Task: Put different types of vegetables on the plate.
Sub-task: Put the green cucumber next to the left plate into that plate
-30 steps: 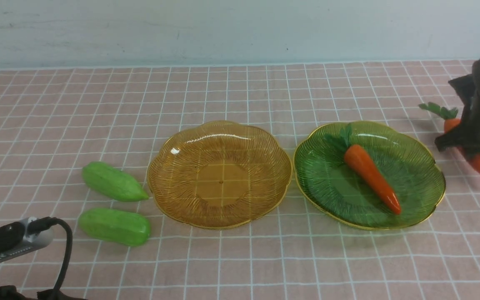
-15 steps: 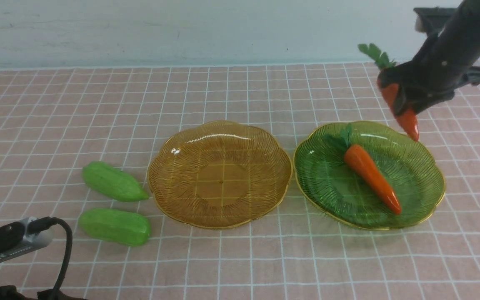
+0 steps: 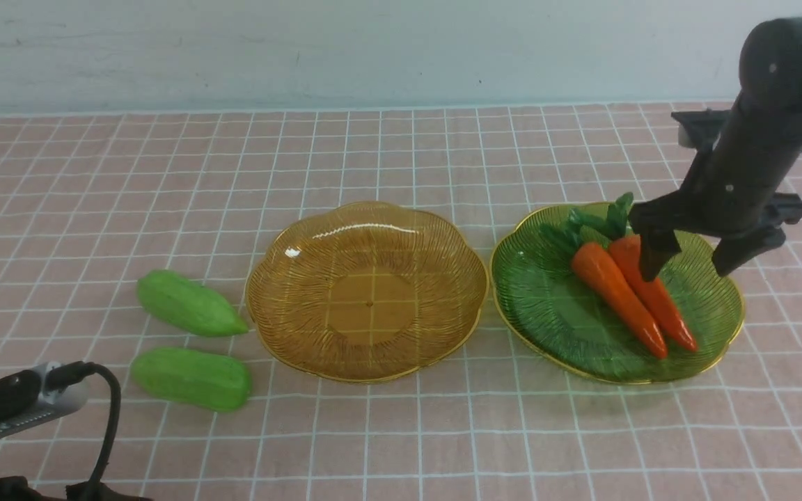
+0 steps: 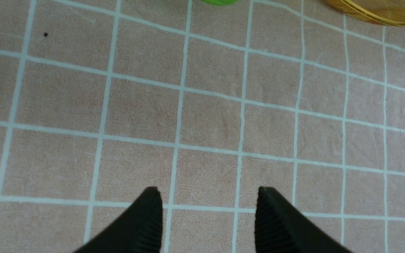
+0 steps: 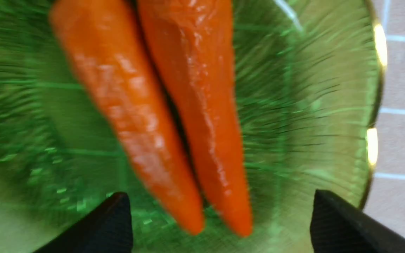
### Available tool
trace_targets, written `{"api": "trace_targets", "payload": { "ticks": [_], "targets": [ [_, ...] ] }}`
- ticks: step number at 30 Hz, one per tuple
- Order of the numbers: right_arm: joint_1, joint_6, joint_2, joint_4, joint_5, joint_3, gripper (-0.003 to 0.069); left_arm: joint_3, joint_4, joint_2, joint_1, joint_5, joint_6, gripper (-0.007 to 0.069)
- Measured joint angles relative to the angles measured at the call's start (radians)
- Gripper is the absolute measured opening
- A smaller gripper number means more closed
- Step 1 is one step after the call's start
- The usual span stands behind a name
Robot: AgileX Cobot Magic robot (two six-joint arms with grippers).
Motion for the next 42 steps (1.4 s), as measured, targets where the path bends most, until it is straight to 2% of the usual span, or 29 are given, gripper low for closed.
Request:
{"api": "trace_targets", "payload": {
  "ticks": [6, 9, 13, 17, 26, 29, 32, 42],
  "targets": [
    [0.000, -0.042, -0.237, 0.155, -0.003, 0.114, 0.0634, 0.000, -0.001, 0.027, 0.000, -0.077, -0.046, 0.0402],
    [0.006, -0.084, -0.379, 0.166, -0.001, 0.203, 0.0610, -0.019, -0.002, 0.090, 0.000, -0.168, -0.126, 0.0420],
    [0.007, -0.102, -0.519, 0.169, 0.012, 0.312, 0.0572, -0.104, -0.018, 0.303, 0.000, -0.314, -0.255, 0.0420],
    [0.007, -0.107, -0.579, 0.163, 0.016, 0.370, 0.0552, -0.194, -0.066, 0.481, 0.000, -0.370, -0.325, 0.0420],
    [0.007, -0.134, -0.587, 0.162, 0.016, 0.390, 0.0547, -0.350, -0.179, 0.758, 0.000, -0.345, -0.350, 0.0420],
    [0.007, -0.135, -0.587, 0.162, 0.016, 0.390, 0.0547, -0.361, -0.202, 0.789, 0.000, -0.342, -0.350, 0.0420],
    [0.007, -0.135, -0.587, 0.162, 0.016, 0.390, 0.0547, -0.379, -0.280, 0.831, 0.000, -0.363, -0.351, 0.0421],
    [0.007, -0.135, -0.587, 0.164, 0.016, 0.390, 0.0547, -0.391, -0.321, 0.907, -0.006, -0.405, -0.353, 0.0419]
  ]
}}
